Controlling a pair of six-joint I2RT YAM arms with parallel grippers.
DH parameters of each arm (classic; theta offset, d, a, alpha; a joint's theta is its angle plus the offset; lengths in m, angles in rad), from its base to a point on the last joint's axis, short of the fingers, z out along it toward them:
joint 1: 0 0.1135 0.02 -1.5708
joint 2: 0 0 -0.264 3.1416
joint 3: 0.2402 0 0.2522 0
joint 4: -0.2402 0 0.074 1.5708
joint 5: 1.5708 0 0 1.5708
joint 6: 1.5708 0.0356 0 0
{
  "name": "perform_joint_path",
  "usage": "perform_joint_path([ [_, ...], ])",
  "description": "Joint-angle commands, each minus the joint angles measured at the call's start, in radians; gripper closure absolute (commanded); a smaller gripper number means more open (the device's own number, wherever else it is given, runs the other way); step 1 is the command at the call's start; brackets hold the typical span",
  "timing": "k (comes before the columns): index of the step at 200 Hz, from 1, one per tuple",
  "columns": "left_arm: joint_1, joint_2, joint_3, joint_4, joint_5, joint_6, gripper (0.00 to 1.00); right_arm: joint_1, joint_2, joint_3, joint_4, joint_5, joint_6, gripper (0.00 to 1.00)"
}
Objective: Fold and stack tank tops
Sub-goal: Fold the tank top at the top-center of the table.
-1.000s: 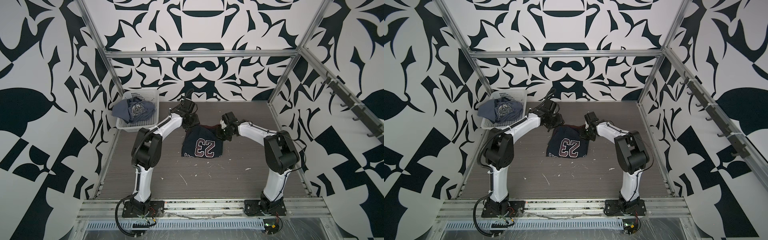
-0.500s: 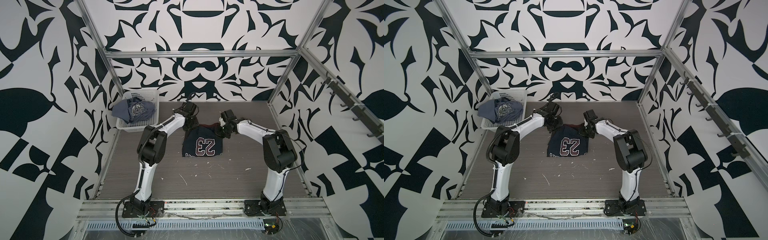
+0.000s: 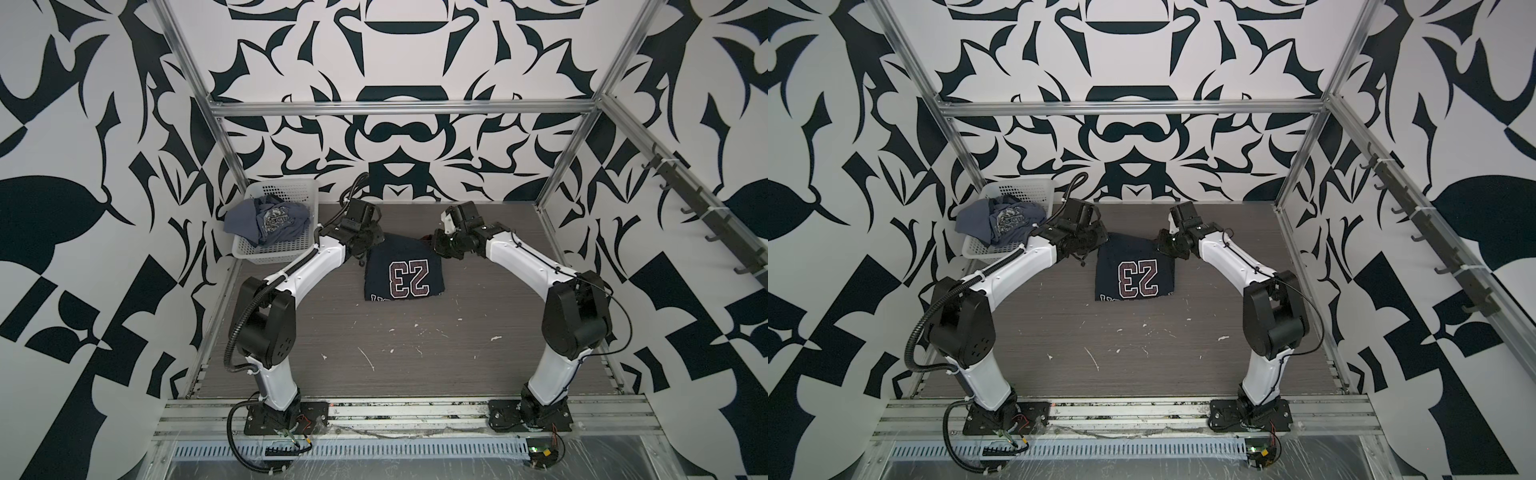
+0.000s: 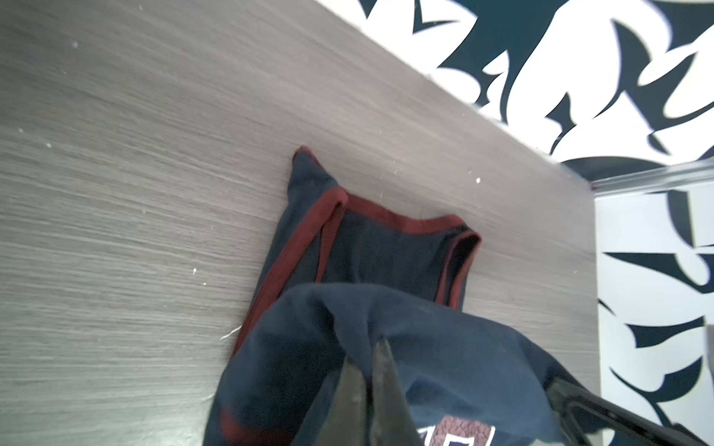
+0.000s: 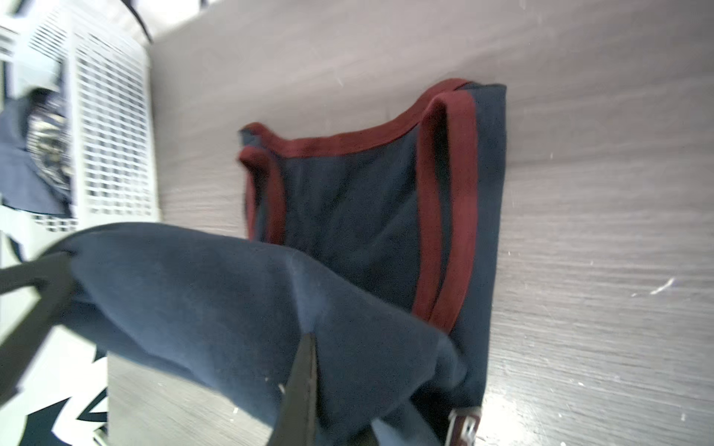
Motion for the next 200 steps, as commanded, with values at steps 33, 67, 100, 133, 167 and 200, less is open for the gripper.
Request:
perform_joint_path([
  [33,0.022,0.023,0.016,0.031,-0.012,-0.022,1.0,-0.021,0.006,0.104,-0.047,0.02,-0.028,1.0],
  [67,0.018,-0.052,-0.052,0.091,0.032,-0.04,1.0,-0.021,-0.07,0.059,-0.039,0.011,-0.031,1.0],
  [100,0.007,-0.118,-0.086,0.104,0.04,-0.055,1.0,-0.021,-0.135,0.035,-0.015,0.012,-0.041,1.0],
  [133,0.011,-0.081,-0.026,0.073,0.025,-0.045,1.0,-0.022,-0.089,0.108,-0.038,0.019,-0.06,1.0],
  [167,0.021,-0.035,0.036,0.049,0.01,-0.045,1.0,-0.023,-0.038,0.171,-0.038,0.01,-0.065,1.0],
  [200,0.051,0.054,0.112,0.01,0.025,-0.045,1.0,-0.032,0.057,0.257,-0.043,0.015,-0.083,1.0],
])
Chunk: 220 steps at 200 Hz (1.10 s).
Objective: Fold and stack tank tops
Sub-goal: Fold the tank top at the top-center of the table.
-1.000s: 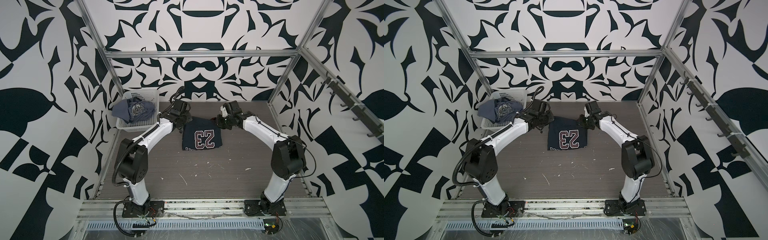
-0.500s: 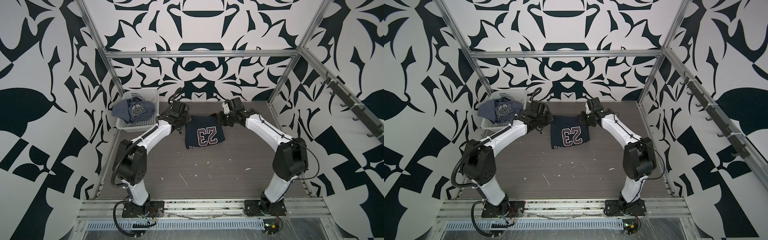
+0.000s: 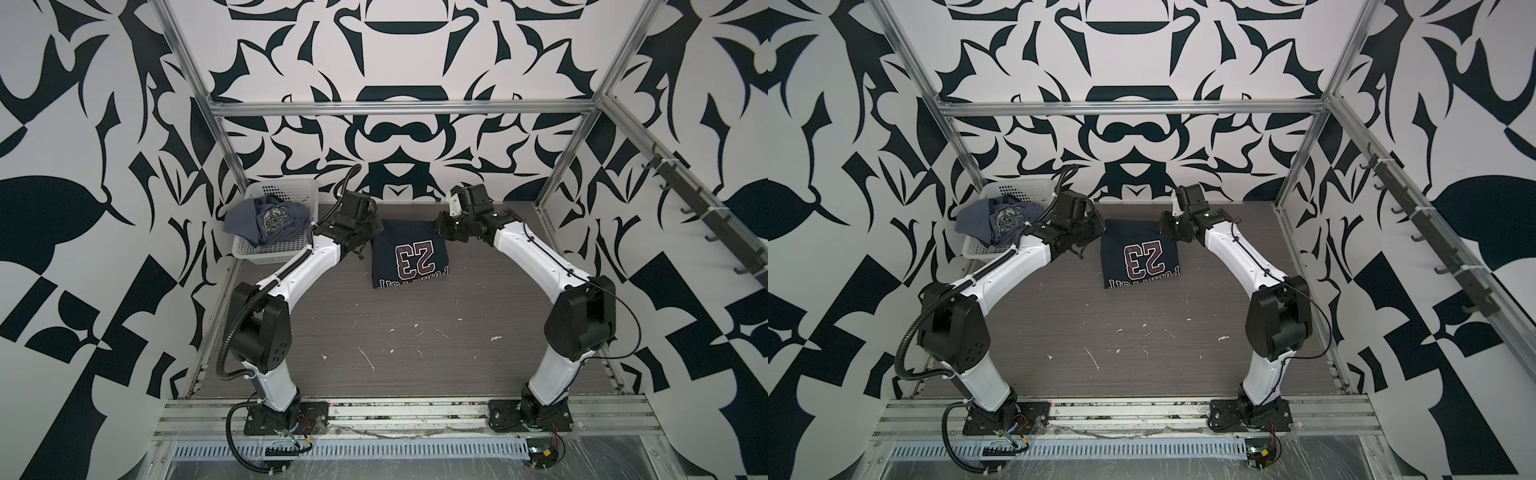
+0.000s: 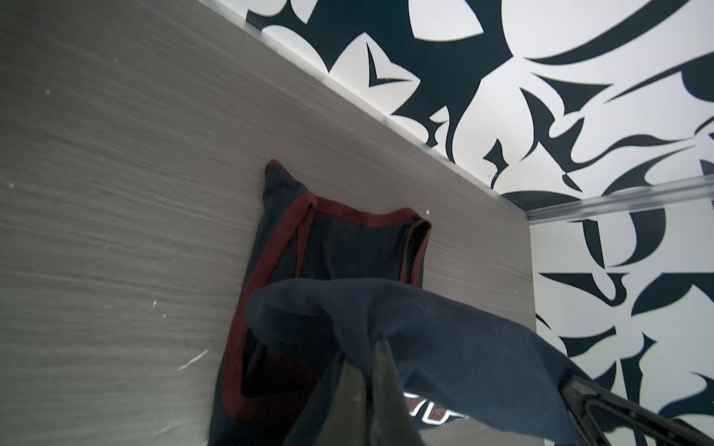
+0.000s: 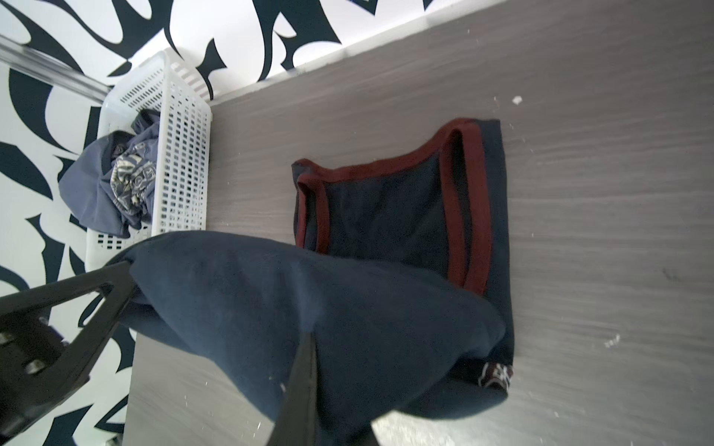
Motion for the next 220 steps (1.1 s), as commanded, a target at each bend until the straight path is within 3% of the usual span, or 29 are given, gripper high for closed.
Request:
perform_joint_path([
  [1,0.027,0.068,0.065,-0.05,-0.005,-0.008,1.0,-0.011,0.036,0.086,0.012,0.012,-0.03,1.0],
  [97,0.097,0.419,0.369,-0.119,0.096,0.023,0.96,-0.104,0.329,0.293,0.049,-0.032,-0.011,0.99],
  [110,0.107,0.452,0.402,-0.132,0.092,0.014,0.95,-0.109,0.369,0.329,0.048,-0.043,-0.013,0.93],
  [130,0.12,0.501,0.453,-0.156,0.087,0.006,0.9,-0.113,0.434,0.399,0.035,-0.041,-0.03,0.7],
  [145,0.129,0.525,0.487,-0.156,0.088,0.007,0.76,-0.12,0.482,0.471,-0.012,-0.032,-0.037,0.53],
  [156,0.135,0.539,0.532,-0.194,0.08,0.015,0.65,-0.125,0.491,0.509,-0.045,-0.031,-0.044,0.48],
  [175,0.135,0.528,0.576,-0.245,0.051,0.055,0.38,-0.126,0.443,0.475,-0.049,-0.007,-0.073,0.43],
  [195,0.118,0.494,0.579,-0.296,0.04,0.119,0.35,-0.119,0.373,0.38,-0.036,0.002,-0.101,0.43],
  [220,0.093,0.435,0.458,-0.244,0.044,0.149,0.37,-0.081,0.329,0.29,-0.007,0.033,-0.141,0.44],
])
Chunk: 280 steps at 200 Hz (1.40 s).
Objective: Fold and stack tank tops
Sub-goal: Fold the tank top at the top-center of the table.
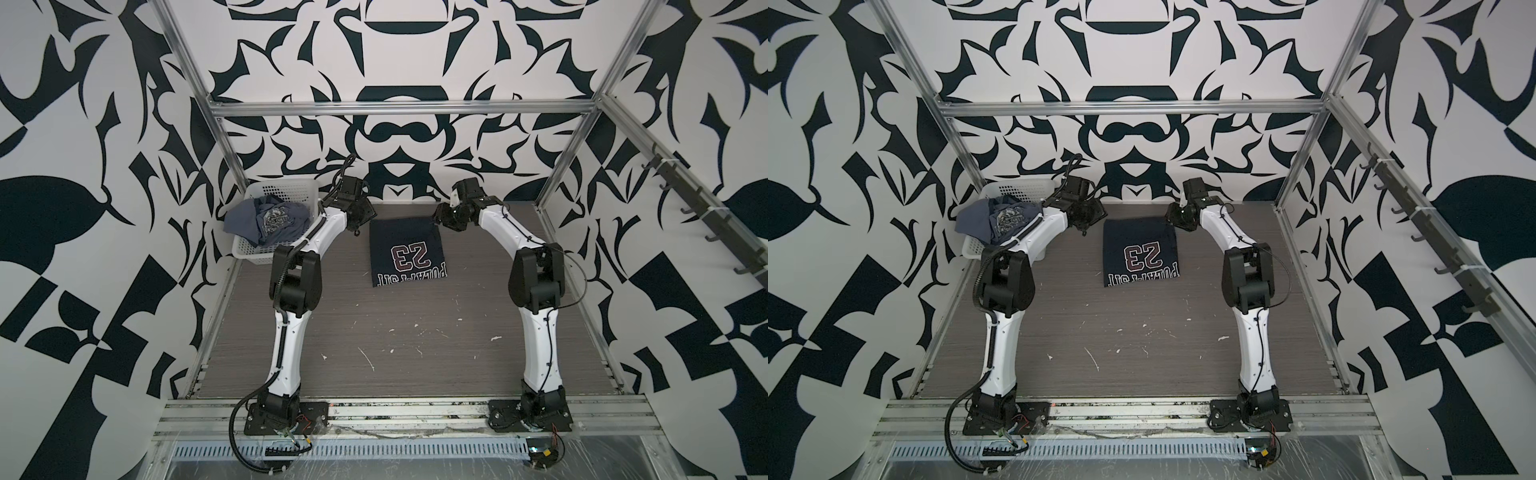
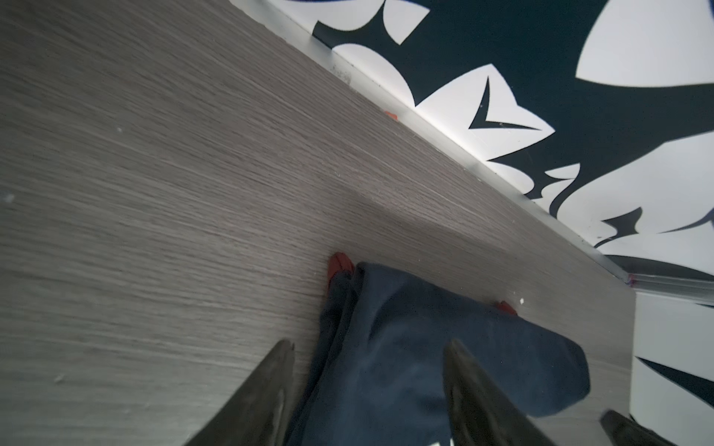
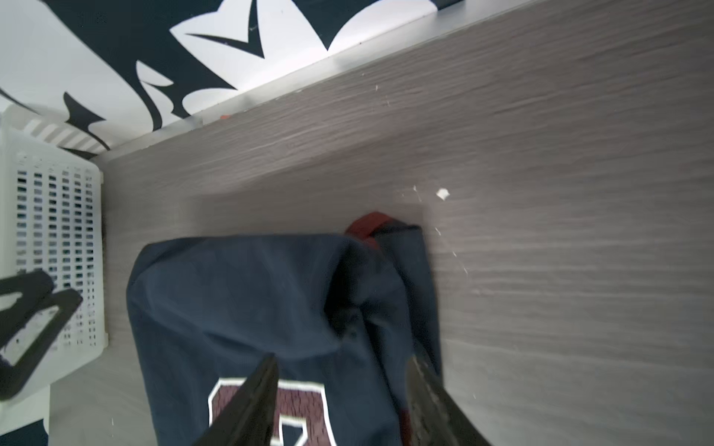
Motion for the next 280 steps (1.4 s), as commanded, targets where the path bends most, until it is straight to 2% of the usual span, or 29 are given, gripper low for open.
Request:
perform_joint_path([
  [1,-0.034,-0.075,-0.082,-0.025,-0.009,0.06,0.37,0.042,-0.086,-0.051,0.024,0.038,-0.063,0.44],
  [41,-0.035,-0.035,-0.124,0.059,0.053,0.061,0.46,0.09,0.031,0.054,-0.002,0.036,-0.108,0.52],
  [76,-0.035,0.095,0.012,0.032,0.085,0.089,0.5,0.089,0.139,0.169,0.004,0.016,-0.13,0.56],
  [116,-0.035,0.236,0.159,0.031,0.129,0.099,0.51,0.044,0.243,0.299,-0.006,0.087,-0.109,0.62],
  [151,-0.035,0.291,0.223,0.026,0.139,0.098,0.5,0.016,0.336,0.43,-0.052,0.098,-0.11,0.59],
  [185,-0.034,0.273,0.245,-0.008,0.133,0.1,0.44,0.012,0.331,0.489,-0.103,0.109,-0.128,0.47],
  [203,-0.033,0.224,0.236,-0.039,0.117,0.096,0.38,0.011,0.268,0.444,-0.121,0.11,-0.139,0.41],
  [233,-0.033,0.127,0.157,-0.038,0.072,0.091,0.31,0.012,0.118,0.208,-0.051,0.086,-0.128,0.36],
  [252,-0.035,0.093,0.115,-0.029,0.071,0.091,0.31,0.013,0.07,0.093,-0.007,0.069,-0.127,0.36],
  [280,-0.034,0.052,0.04,0.001,0.058,0.089,0.3,0.018,0.079,0.043,0.024,0.038,-0.137,0.45],
])
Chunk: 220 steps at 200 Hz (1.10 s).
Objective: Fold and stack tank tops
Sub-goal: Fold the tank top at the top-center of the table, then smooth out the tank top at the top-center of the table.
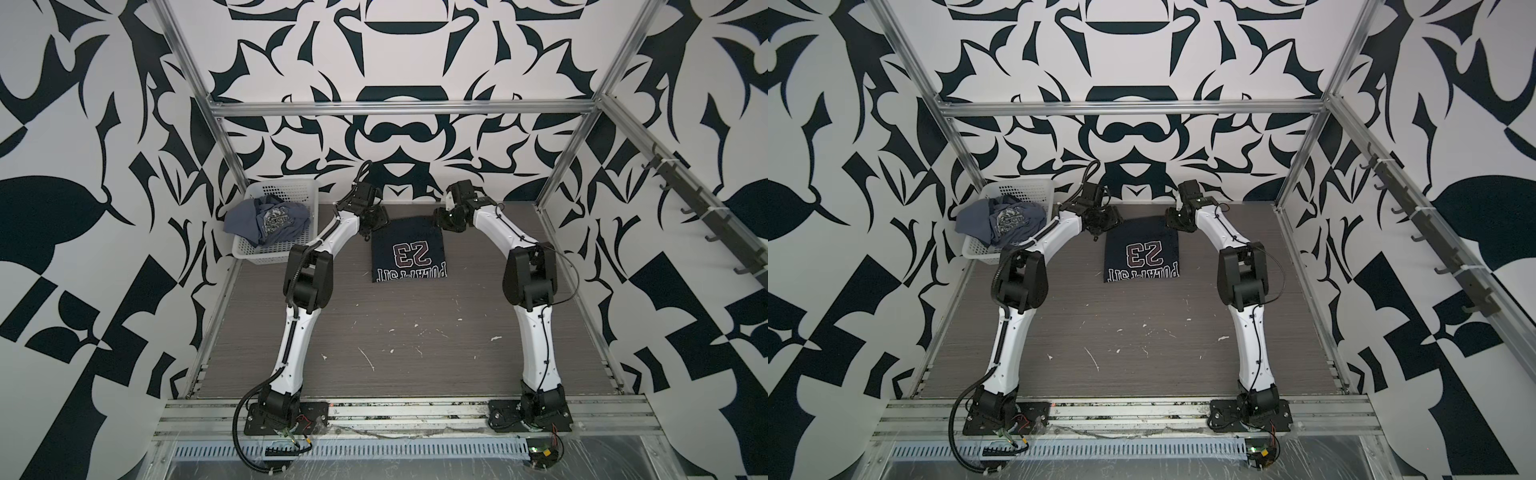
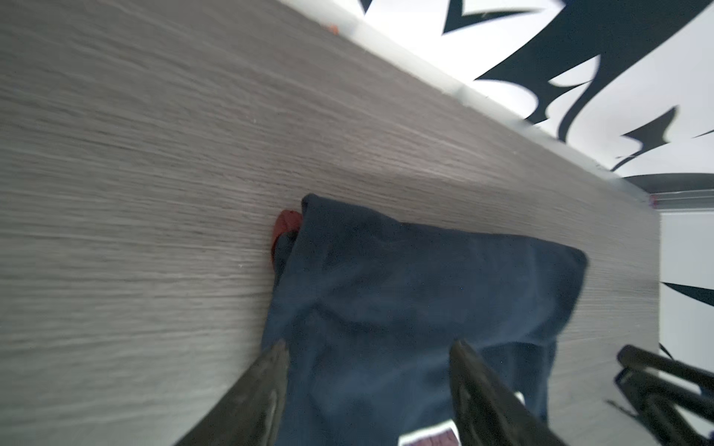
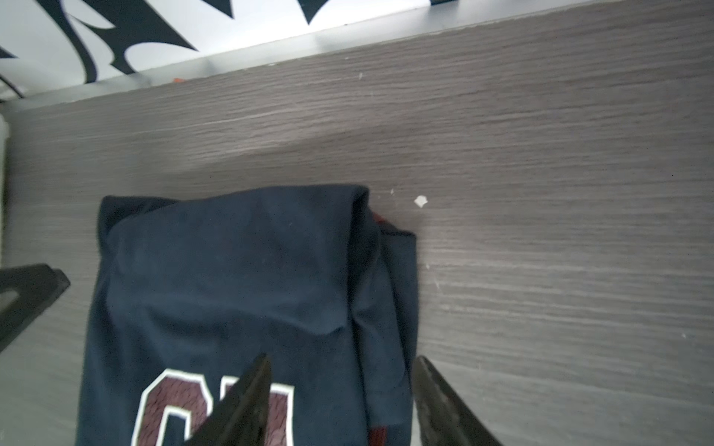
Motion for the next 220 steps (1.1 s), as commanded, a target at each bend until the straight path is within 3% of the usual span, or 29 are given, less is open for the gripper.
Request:
perform_joint_path([
  [1,0.004,-0.065,-0.059,0.006,-0.026,-0.002,0.3,0.009,-0.008,-0.035,0.058,-0.03,-0.009,0.45],
  [30,0.005,-0.094,-0.125,0.039,-0.024,-0.013,0.29,0.016,0.058,0.011,0.034,-0.042,-0.009,0.61],
  [73,0.009,-0.112,-0.182,0.061,-0.021,-0.018,0.29,0.023,0.093,0.026,0.019,-0.026,0.0,0.7],
  [131,0.022,-0.123,-0.237,0.077,-0.024,-0.029,0.29,0.023,-0.056,-0.133,0.082,0.014,0.017,0.99],
  [195,0.029,-0.148,-0.292,0.101,-0.035,-0.04,0.29,0.022,-0.214,-0.348,0.167,0.058,0.06,1.0],
  [220,0.03,-0.155,-0.307,0.107,-0.034,-0.039,0.29,0.013,-0.186,-0.363,0.168,0.079,0.073,1.0],
])
